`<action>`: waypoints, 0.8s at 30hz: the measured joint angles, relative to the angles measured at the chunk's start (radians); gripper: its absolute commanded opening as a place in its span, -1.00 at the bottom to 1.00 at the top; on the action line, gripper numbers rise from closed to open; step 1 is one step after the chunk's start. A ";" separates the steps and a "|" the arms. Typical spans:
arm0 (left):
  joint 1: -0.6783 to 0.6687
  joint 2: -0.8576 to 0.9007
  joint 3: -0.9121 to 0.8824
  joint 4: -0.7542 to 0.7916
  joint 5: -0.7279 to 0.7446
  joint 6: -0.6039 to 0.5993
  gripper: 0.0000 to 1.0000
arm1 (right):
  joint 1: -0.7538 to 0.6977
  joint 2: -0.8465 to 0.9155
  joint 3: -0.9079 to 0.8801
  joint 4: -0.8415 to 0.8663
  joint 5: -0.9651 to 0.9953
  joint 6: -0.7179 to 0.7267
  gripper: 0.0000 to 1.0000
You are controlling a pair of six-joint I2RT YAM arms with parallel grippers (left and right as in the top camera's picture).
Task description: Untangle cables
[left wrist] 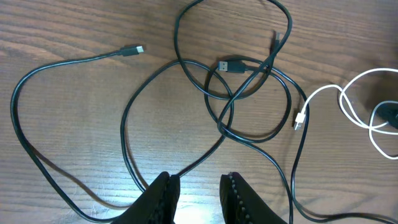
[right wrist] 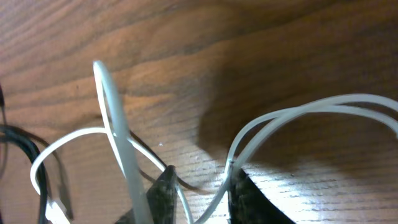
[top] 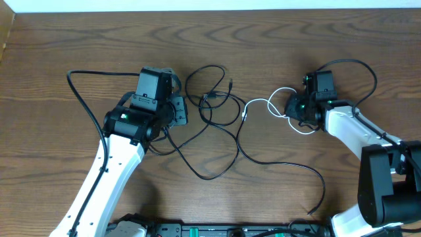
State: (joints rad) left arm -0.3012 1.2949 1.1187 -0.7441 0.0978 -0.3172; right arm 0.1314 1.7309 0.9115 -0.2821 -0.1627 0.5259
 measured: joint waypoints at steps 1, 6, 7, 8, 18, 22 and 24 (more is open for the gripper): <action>0.000 0.000 0.000 0.000 0.000 0.000 -0.45 | 0.000 0.000 -0.013 0.003 0.005 0.005 -0.98; 0.000 0.000 0.000 0.000 0.001 0.000 -0.45 | 0.000 0.000 -0.021 0.018 0.006 0.014 -0.99; 0.000 0.000 0.000 0.000 0.001 0.000 -0.45 | 0.000 -0.002 -0.021 0.014 0.005 0.004 -0.98; 0.000 0.000 0.000 0.000 0.001 0.000 -0.45 | -0.001 -0.008 -0.020 0.002 0.000 -0.014 -0.98; 0.000 0.000 0.000 -0.004 0.001 0.000 -0.45 | -0.342 -0.163 0.532 -0.524 0.086 -0.322 -0.98; 0.000 0.000 0.000 -0.004 0.001 0.000 -0.45 | -0.448 -0.163 0.584 -0.504 0.064 -0.343 -0.98; 0.000 0.000 0.000 -0.004 0.001 0.000 -0.45 | -0.489 -0.163 0.599 -0.470 -0.047 -0.351 -0.98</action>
State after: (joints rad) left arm -0.3008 1.2949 1.1187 -0.7479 0.0986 -0.3172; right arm -0.3573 1.5684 1.5101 -0.7525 -0.2096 0.1749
